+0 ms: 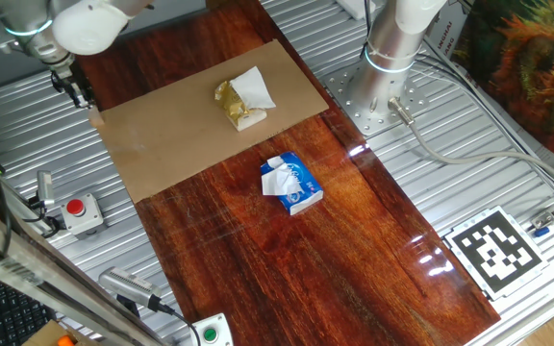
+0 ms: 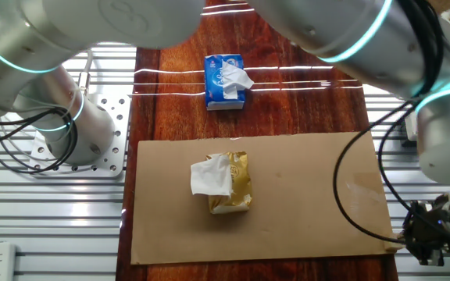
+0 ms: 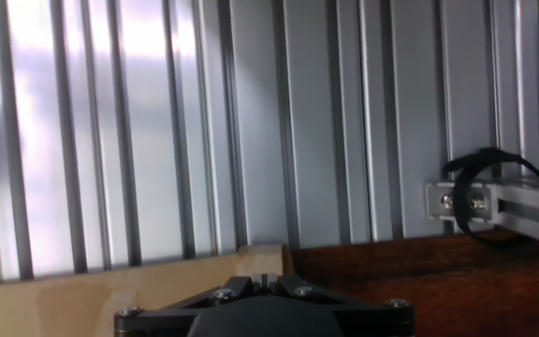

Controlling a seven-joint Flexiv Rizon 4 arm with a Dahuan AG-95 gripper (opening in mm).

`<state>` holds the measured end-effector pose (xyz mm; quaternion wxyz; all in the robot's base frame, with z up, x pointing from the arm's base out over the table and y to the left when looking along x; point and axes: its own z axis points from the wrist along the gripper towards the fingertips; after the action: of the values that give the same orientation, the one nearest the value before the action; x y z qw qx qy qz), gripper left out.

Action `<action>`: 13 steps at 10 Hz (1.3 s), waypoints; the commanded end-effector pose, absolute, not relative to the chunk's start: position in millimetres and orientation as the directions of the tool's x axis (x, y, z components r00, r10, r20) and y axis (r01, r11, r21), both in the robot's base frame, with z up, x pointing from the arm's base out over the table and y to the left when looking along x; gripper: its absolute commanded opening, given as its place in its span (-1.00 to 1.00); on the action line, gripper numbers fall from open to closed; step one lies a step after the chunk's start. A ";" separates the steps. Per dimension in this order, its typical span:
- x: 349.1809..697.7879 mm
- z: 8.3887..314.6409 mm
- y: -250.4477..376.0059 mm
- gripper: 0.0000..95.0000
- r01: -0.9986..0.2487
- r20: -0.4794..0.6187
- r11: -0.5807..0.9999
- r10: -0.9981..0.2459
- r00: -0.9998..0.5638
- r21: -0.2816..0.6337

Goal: Hold a small block with the gripper and sweep it from left to right on the table

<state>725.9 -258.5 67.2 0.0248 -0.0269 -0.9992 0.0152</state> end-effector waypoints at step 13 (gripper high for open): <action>733.6 62.3 -259.5 -0.20 0.052 0.047 0.999 0.052 -0.998 -0.009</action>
<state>734.2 -259.9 62.2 0.0239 -0.0265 -0.9994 0.0044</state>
